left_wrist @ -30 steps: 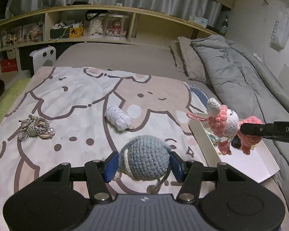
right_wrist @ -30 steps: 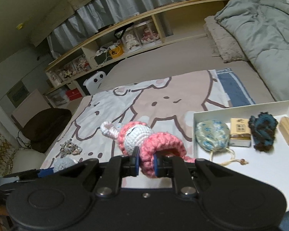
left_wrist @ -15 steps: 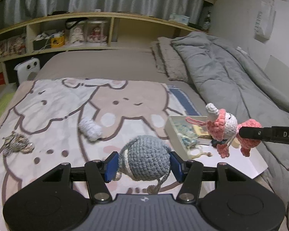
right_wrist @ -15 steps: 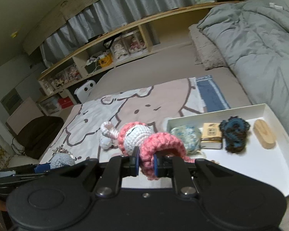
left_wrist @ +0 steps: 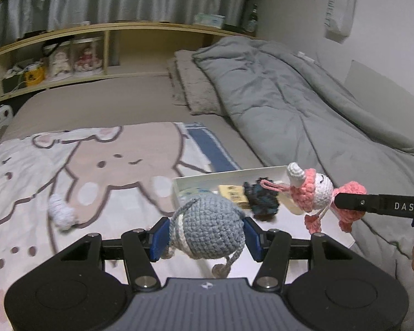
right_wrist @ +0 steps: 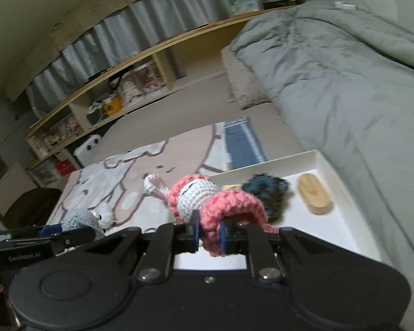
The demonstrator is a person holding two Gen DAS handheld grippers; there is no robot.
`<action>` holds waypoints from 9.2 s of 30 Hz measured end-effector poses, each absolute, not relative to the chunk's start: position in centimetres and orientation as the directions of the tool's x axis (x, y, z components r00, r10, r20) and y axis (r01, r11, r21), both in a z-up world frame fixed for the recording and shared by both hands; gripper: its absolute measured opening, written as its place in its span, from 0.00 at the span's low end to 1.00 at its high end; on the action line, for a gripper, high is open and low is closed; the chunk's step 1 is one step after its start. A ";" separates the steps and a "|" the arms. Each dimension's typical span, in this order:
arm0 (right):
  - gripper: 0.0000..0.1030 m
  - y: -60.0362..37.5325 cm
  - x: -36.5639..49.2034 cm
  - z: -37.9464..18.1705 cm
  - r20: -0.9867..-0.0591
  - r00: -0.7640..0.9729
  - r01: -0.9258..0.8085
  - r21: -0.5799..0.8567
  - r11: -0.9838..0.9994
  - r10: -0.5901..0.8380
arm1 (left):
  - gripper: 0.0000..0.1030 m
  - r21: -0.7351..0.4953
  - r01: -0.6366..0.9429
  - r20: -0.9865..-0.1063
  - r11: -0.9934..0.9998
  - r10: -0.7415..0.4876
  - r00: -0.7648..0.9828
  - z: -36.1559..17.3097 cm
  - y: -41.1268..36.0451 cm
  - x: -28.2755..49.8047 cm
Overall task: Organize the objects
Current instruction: 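Carry the bunny with the right tool while the left tool carries the grey toy over the box, then lower the bunny into the box with the right tool while the left tool releases the grey toy there, then withdraw both open tools from the box toward the white knit piece and rope keychain, then grasp the white knit piece with the right tool while the left tool grasps the rope keychain, then carry the knit piece with the right tool while the left tool carries the keychain over the box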
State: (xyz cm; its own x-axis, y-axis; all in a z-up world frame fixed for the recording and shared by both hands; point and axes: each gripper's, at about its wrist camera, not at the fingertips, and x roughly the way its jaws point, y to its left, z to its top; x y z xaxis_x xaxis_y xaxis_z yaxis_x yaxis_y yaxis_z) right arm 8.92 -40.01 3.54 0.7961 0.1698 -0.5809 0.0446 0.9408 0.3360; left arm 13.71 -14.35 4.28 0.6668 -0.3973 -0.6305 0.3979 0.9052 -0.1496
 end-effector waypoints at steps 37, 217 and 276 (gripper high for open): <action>0.18 -50.1 11.5 -8.5 -0.690 0.722 0.340 0.411 0.846 0.045 | 0.56 -0.142 0.666 -0.702 0.732 -0.549 0.453 -6.4 -32.9 17.5; 0.85 -6.5 29.6 -10.9 -0.561 0.706 -0.428 0.149 0.891 0.433 | 0.98 -0.074 0.071 -0.633 0.995 -0.102 0.768 -10.8 23.3 26.7; 0.36 -17.1 13.9 2.6 -0.572 0.732 -0.348 0.153 0.925 0.370 | 0.77 -0.099 0.152 -0.631 0.983 -0.180 0.755 3.6 8.6 14.0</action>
